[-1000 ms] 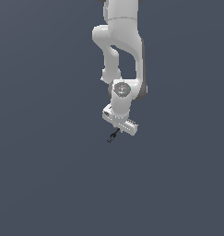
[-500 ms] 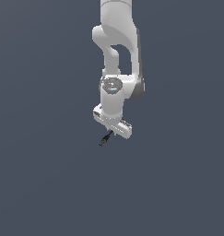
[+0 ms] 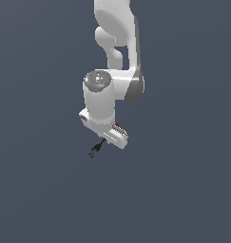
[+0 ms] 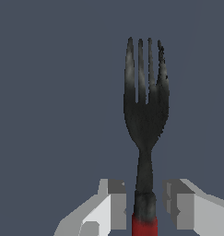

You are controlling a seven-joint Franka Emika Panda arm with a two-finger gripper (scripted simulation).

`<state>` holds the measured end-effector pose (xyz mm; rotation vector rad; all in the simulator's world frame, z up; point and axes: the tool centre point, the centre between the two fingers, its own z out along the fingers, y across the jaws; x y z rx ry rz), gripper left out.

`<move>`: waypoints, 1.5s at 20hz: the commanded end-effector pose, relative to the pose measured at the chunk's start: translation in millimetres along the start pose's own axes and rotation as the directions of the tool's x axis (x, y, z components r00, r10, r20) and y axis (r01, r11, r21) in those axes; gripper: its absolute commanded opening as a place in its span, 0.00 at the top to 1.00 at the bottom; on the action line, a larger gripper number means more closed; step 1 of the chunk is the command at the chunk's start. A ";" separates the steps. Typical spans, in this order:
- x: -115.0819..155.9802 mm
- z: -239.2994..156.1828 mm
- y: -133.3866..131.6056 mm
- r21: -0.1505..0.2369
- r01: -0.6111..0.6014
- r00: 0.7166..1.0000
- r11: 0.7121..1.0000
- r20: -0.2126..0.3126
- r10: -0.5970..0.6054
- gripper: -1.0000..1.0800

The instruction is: Pick up the object and move it to a goal position.

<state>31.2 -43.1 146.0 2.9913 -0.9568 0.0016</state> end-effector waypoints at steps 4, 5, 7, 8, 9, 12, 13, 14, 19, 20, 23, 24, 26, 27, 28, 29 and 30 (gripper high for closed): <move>33.8 -28.6 0.5 0.000 0.001 1.000 1.000 0.001 -0.001 1.00; 39.4 -33.2 0.6 0.000 0.001 1.000 1.000 0.001 -0.001 1.00; 50.1 -41.9 0.6 0.000 0.001 1.000 1.000 0.001 -0.001 1.00; 55.1 -46.1 0.3 0.000 0.002 1.000 1.000 0.001 -0.002 1.00; 60.1 -50.1 0.3 0.000 0.002 1.000 1.000 0.001 -0.002 1.00; 74.1 -61.3 0.2 0.000 0.002 1.000 1.000 0.001 -0.002 1.00; 78.1 -64.5 0.2 0.000 0.002 1.000 1.000 0.001 -0.002 1.00; 81.9 -67.4 0.1 0.000 0.002 1.000 1.000 0.001 -0.002 1.00; 96.0 -78.4 -0.4 0.001 0.002 1.000 1.000 0.001 -0.002 1.00; 98.1 -80.0 -0.5 0.001 0.002 1.000 1.000 0.001 -0.002 1.00; 103.0 -83.7 -0.8 0.001 0.002 1.000 1.000 0.001 -0.002 1.00; 104.2 -84.6 -0.9 0.001 0.002 1.000 1.000 0.001 -0.002 1.00; 106.0 -85.9 -1.0 0.001 0.002 1.000 1.000 0.001 -0.002 1.00; 106.7 -86.4 -1.0 0.001 0.002 1.000 1.000 0.001 -0.002 1.00; 107.1 -86.7 -1.1 0.001 0.002 1.000 1.000 0.001 -0.002 1.00; 107.4 -86.9 -1.1 0.001 0.002 1.000 1.000 0.001 -0.002 1.00; 107.5 -87.0 -1.1 0.001 0.002 1.000 1.000 0.001 -0.002 1.00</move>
